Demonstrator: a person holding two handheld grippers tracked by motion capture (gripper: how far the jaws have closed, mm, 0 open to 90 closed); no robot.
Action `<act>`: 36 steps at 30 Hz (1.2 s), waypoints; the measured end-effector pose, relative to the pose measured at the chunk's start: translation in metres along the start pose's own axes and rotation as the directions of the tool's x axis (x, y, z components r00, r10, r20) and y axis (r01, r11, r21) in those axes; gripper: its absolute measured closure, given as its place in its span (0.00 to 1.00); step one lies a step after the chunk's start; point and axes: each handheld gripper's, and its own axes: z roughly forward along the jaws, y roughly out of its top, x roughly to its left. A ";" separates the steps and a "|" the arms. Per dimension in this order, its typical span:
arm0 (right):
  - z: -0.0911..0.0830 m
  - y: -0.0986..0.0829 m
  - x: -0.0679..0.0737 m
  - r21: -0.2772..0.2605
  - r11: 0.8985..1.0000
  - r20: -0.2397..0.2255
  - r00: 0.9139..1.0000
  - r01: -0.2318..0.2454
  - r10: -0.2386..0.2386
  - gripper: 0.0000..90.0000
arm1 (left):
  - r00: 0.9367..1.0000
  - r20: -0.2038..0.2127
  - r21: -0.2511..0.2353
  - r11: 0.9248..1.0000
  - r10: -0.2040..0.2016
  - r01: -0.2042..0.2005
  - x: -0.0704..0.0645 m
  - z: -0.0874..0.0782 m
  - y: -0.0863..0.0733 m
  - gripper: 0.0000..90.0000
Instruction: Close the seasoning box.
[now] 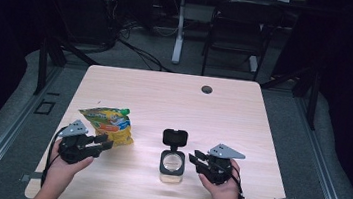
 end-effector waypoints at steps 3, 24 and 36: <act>0.000 0.000 0.000 -0.003 1.000 -0.004 1.000 -0.003 0.003 0.78 | 0.999 -0.028 -0.019 1.000 -0.020 0.020 0.008 -0.009 0.000 0.67; -0.009 -0.009 -0.004 0.000 0.999 0.017 0.999 -0.032 0.032 0.77 | 0.987 -0.144 -0.056 0.996 -0.074 0.066 0.058 -0.021 0.001 0.57; -0.022 -0.016 -0.008 -0.008 0.998 0.049 0.997 -0.058 0.058 0.77 | 0.992 -0.101 -0.057 0.996 -0.073 0.067 0.064 -0.010 0.008 0.58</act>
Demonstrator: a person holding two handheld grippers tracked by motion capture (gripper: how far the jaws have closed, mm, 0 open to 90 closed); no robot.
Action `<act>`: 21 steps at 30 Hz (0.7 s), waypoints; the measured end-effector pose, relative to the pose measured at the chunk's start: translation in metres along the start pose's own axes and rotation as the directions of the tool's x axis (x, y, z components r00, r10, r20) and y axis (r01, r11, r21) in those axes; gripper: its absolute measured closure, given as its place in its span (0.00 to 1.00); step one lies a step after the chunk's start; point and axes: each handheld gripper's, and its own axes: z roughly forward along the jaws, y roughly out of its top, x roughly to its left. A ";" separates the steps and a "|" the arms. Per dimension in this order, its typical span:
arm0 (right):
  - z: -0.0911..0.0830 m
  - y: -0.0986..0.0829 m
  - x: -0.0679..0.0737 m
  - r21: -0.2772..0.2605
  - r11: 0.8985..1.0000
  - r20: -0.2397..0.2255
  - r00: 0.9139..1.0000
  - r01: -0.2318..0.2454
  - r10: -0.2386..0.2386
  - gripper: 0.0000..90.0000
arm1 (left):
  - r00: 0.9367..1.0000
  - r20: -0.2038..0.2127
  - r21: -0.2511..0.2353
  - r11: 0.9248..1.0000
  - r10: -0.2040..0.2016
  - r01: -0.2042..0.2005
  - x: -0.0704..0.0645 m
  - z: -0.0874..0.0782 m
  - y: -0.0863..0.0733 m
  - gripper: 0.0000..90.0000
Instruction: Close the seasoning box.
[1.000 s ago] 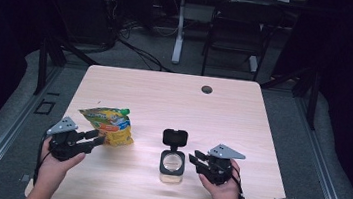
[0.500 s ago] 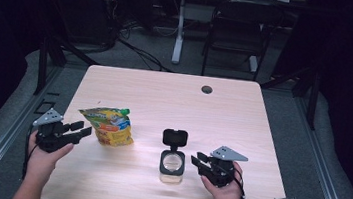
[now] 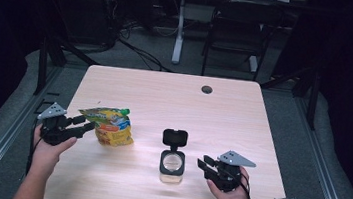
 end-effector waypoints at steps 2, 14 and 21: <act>-0.001 0.000 -0.001 0.005 1.000 -0.001 1.000 0.003 -0.003 0.77 | 1.000 -0.011 -0.003 1.000 0.012 -0.012 -0.002 0.001 0.000 0.60; 0.001 0.001 0.000 0.002 1.000 -0.008 1.000 0.004 -0.004 0.77 | 1.000 0.011 -0.032 0.999 0.015 -0.015 -0.010 -0.007 0.001 0.70; 0.006 0.004 0.002 0.005 1.000 -0.023 1.000 0.014 -0.014 0.77 | 0.999 0.023 -0.032 0.999 0.044 -0.044 -0.019 -0.009 -0.002 0.77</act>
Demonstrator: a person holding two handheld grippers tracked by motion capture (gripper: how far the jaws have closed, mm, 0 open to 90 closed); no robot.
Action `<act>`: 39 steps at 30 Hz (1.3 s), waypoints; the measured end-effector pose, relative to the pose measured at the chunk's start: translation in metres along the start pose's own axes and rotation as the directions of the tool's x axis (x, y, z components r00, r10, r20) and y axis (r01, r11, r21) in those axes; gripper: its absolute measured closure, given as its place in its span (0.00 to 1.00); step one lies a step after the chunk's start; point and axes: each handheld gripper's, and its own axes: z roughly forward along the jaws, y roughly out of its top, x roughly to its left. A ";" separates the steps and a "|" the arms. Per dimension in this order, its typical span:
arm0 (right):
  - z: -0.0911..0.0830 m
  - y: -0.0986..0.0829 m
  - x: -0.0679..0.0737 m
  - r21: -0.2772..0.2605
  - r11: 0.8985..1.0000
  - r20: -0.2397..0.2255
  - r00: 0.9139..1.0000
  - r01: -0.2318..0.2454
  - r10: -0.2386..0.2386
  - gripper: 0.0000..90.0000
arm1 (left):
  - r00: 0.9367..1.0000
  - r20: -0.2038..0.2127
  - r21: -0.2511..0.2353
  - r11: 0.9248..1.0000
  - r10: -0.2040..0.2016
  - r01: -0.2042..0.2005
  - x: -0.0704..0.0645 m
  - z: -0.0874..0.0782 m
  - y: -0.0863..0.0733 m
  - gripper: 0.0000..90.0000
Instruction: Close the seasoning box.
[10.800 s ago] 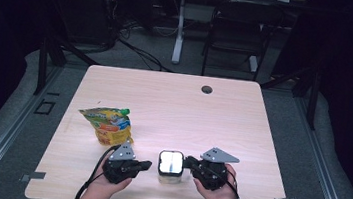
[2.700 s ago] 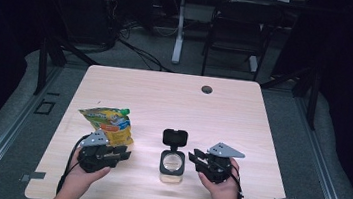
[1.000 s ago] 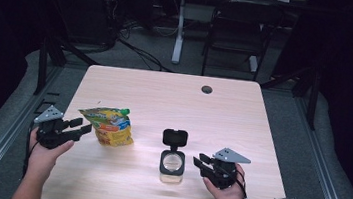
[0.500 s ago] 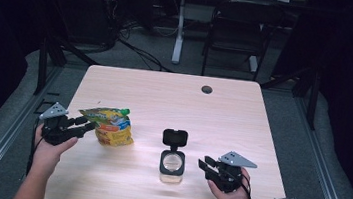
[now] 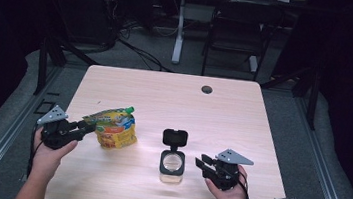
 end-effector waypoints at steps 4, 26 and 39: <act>0.002 0.001 0.000 -0.006 1.000 -0.005 1.000 -0.001 0.001 0.77 | 1.000 0.004 0.004 1.000 0.007 -0.007 -0.003 -0.002 -0.001 0.80; 0.005 0.003 0.000 -0.007 1.000 -0.018 1.000 0.003 -0.003 0.77 | 0.998 0.038 -0.001 0.999 0.042 -0.042 -0.020 -0.005 0.002 0.90; 0.002 0.000 0.000 -0.005 1.000 -0.006 1.000 -0.007 0.007 0.76 | 0.998 0.038 -0.018 0.999 0.048 -0.047 -0.024 0.002 0.007 0.88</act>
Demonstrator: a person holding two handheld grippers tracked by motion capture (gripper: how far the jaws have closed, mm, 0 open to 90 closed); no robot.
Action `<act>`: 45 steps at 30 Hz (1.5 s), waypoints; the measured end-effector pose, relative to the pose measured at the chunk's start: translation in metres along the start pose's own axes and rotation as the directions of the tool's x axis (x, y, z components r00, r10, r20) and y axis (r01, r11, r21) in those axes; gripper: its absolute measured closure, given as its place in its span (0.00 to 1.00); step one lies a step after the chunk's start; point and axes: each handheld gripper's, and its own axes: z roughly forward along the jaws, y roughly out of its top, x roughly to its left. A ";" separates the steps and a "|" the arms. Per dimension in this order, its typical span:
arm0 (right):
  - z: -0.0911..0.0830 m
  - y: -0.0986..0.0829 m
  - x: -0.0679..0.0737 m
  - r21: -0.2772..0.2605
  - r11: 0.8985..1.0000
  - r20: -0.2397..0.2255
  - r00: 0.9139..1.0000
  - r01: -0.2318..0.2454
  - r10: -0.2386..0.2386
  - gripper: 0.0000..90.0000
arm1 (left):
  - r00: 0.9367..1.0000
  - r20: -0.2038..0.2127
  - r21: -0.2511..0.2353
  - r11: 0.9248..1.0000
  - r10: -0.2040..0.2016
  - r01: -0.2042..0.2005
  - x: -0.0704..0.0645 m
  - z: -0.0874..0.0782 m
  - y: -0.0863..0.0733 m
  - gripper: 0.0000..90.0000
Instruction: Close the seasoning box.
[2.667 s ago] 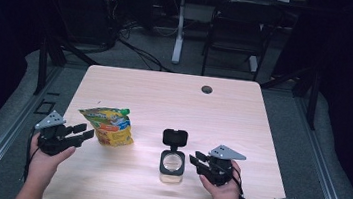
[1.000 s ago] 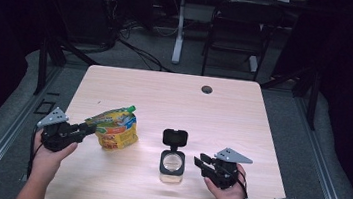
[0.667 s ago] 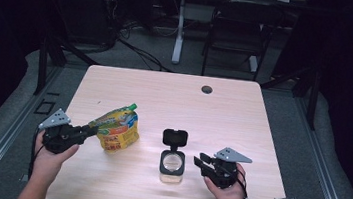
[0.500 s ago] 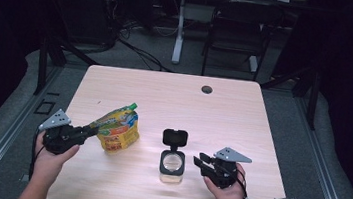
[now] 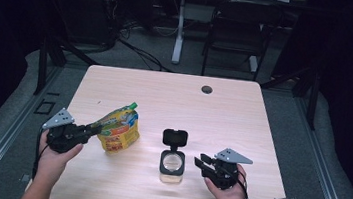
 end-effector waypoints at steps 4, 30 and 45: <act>-0.002 -0.001 -0.001 0.001 1.000 0.006 1.000 -0.002 0.002 0.76 | 1.000 0.000 -0.004 1.000 0.009 -0.009 -0.002 0.001 0.001 0.91; 0.001 0.002 -0.002 -0.008 1.000 -0.016 1.000 -0.006 0.006 0.76 | 0.998 0.007 0.012 0.998 0.063 -0.063 -0.039 -0.024 -0.009 1.00; 0.003 0.001 -0.001 0.006 1.000 -0.018 1.000 0.000 0.000 0.76 | 0.999 0.029 -0.017 1.000 0.022 -0.021 -0.027 -0.028 -0.022 0.89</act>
